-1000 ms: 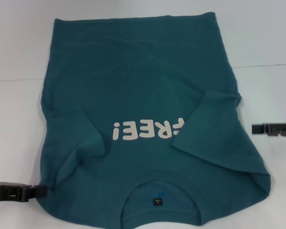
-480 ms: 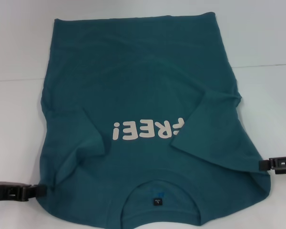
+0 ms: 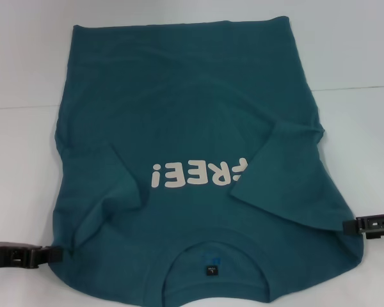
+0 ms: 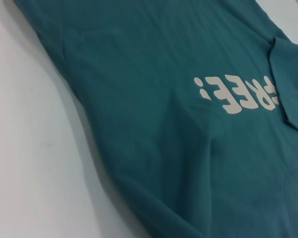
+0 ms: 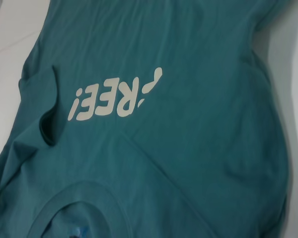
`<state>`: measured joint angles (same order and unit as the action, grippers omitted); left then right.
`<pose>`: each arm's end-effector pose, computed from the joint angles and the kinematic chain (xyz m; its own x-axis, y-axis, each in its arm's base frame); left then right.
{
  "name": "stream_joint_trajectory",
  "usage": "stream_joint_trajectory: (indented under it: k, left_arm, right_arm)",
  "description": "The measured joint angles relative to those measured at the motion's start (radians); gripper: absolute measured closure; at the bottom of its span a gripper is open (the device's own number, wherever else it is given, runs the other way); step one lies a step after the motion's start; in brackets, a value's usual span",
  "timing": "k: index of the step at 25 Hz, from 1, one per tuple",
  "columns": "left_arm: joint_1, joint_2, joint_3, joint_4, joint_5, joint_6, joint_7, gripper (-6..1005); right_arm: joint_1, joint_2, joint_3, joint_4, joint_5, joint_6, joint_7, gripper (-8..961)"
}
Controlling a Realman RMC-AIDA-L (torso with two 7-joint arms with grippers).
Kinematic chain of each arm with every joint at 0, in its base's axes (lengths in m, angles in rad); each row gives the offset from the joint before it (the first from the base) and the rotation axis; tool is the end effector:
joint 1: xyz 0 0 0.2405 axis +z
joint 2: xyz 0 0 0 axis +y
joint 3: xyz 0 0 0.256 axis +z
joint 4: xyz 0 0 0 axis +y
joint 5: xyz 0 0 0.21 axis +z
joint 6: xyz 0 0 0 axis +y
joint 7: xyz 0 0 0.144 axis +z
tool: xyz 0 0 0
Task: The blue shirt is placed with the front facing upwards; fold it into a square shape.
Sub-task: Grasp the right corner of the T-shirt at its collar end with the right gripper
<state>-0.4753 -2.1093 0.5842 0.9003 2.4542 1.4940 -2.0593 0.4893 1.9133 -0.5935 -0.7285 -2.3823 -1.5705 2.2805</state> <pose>-0.3223 0.3160 0.0257 0.4538 0.8394 0.2991 0.8901 -0.4108 -0.1977 0.3448 0.3159 0.0746 0.2045 -0.9295 -0.3068 -0.9785 -0.1850 -0.0918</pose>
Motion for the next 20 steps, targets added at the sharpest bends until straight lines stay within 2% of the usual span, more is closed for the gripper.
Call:
stream_joint_trajectory:
  k: [15, 20]
  left_arm:
    - [-0.004, 0.002, 0.003, -0.004, 0.000, -0.005, 0.002, 991]
    - [-0.007, 0.004, 0.005, -0.005, 0.000, -0.007, 0.003, 992]
  right_arm:
    - [0.011, 0.006, -0.002, 0.002, -0.035, 0.026, 0.005, 143]
    - [0.030, 0.015, -0.002, 0.005, -0.088, 0.045, 0.034, 387]
